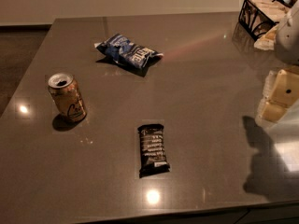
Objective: Move rxbar chocolate near blue chip bag
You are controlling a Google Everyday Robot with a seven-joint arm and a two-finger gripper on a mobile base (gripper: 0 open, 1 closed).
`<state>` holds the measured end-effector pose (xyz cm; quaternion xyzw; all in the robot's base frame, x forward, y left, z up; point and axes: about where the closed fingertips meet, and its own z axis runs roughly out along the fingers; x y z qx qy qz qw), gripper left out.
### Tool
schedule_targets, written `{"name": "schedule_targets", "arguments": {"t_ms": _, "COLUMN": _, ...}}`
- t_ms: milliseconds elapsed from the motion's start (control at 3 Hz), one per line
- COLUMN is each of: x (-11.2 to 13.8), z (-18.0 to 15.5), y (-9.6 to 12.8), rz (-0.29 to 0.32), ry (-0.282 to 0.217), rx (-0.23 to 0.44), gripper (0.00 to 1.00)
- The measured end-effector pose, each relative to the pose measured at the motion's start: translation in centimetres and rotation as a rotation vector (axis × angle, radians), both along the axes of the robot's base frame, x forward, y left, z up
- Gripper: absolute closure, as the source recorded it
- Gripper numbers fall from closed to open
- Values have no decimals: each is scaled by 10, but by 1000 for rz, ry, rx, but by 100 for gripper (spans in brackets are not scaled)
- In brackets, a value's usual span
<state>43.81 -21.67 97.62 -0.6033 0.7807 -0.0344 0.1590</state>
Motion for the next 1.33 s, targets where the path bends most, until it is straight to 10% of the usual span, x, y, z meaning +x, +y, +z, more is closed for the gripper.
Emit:
{"name": "schedule_targets", "arguments": {"t_ms": 667, "x": 5, "z": -1, "y": 21, "rz": 83, "ry": 28, "rx": 20, "gripper": 0}}
{"name": "schedule_targets", "arguments": {"t_ms": 1333, "x": 0, "z": -30, "y": 93, "rz": 444, "ry": 51, "rx": 23, "gripper": 0}}
